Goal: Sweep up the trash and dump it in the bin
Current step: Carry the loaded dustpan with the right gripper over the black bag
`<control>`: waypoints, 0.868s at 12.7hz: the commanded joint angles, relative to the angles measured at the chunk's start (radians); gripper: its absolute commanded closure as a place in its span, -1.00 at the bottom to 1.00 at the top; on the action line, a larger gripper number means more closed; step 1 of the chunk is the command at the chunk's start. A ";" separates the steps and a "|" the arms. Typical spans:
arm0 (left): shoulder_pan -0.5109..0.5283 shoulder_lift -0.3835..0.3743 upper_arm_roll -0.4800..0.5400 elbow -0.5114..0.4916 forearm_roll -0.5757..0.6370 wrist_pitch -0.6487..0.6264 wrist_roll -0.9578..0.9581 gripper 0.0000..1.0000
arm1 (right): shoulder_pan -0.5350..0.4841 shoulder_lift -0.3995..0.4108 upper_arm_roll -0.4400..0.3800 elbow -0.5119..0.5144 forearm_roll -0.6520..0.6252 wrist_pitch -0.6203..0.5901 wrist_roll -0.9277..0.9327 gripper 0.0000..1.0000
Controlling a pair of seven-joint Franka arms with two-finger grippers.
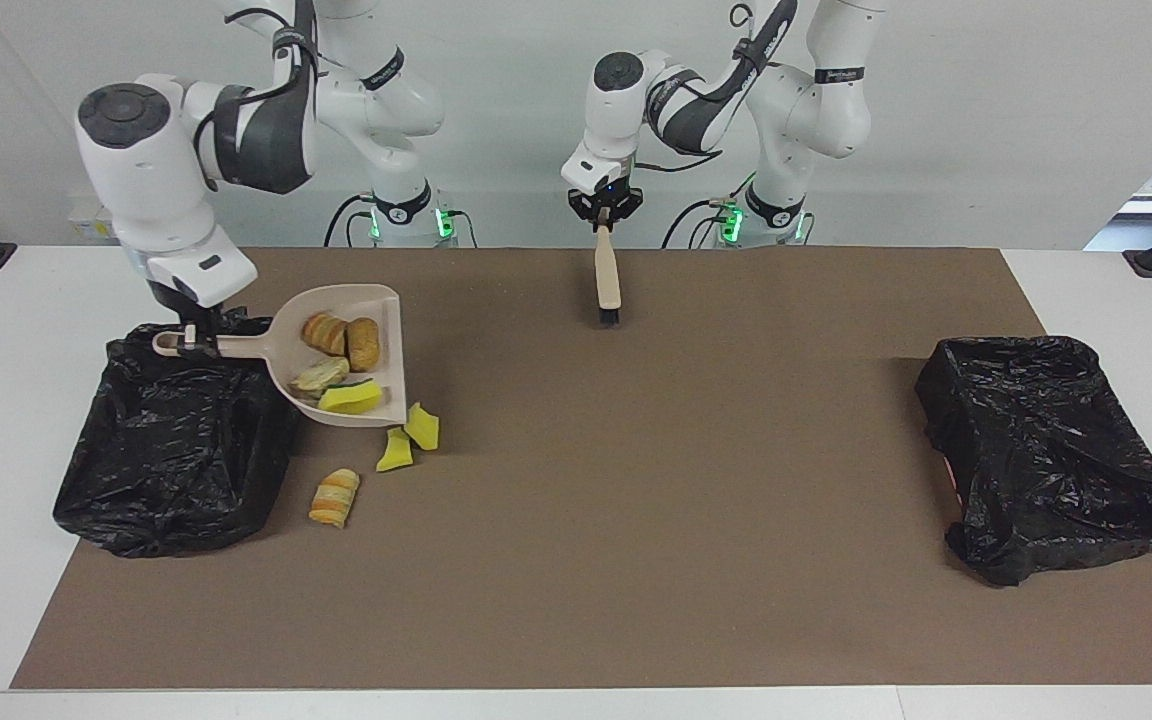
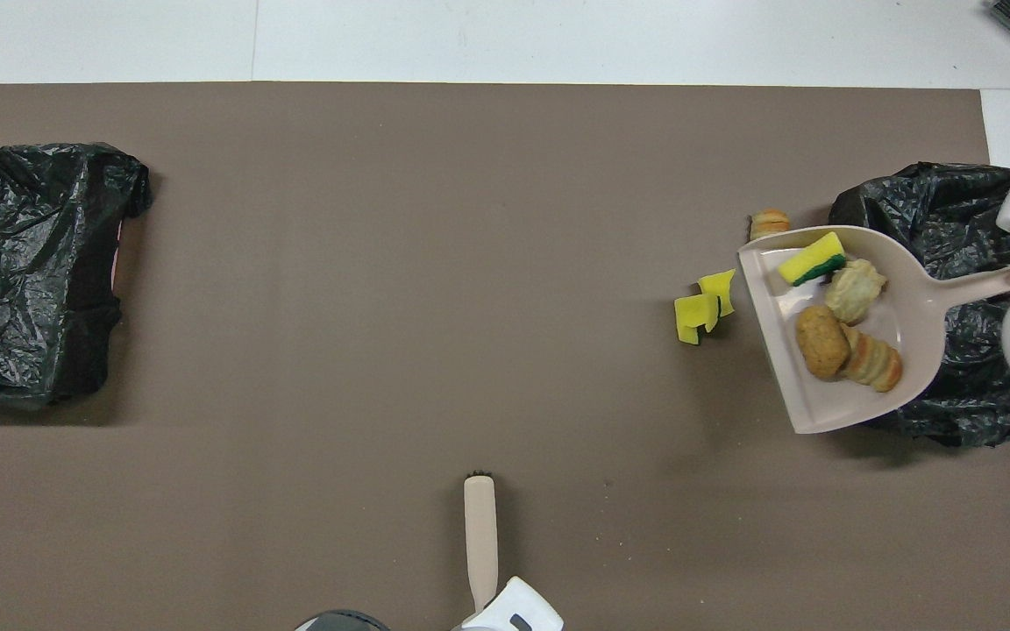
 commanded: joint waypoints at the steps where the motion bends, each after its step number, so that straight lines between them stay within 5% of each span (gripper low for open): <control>1: -0.015 0.007 0.009 -0.009 0.019 0.029 -0.020 1.00 | -0.064 0.007 -0.058 0.020 0.004 0.034 -0.101 1.00; 5: -0.012 0.010 0.009 -0.009 0.013 0.027 -0.023 1.00 | -0.128 0.009 -0.093 0.022 -0.167 0.217 -0.118 1.00; 11: -0.012 0.010 0.009 -0.008 0.007 0.024 -0.025 0.88 | -0.113 0.015 -0.090 0.023 -0.523 0.217 0.171 1.00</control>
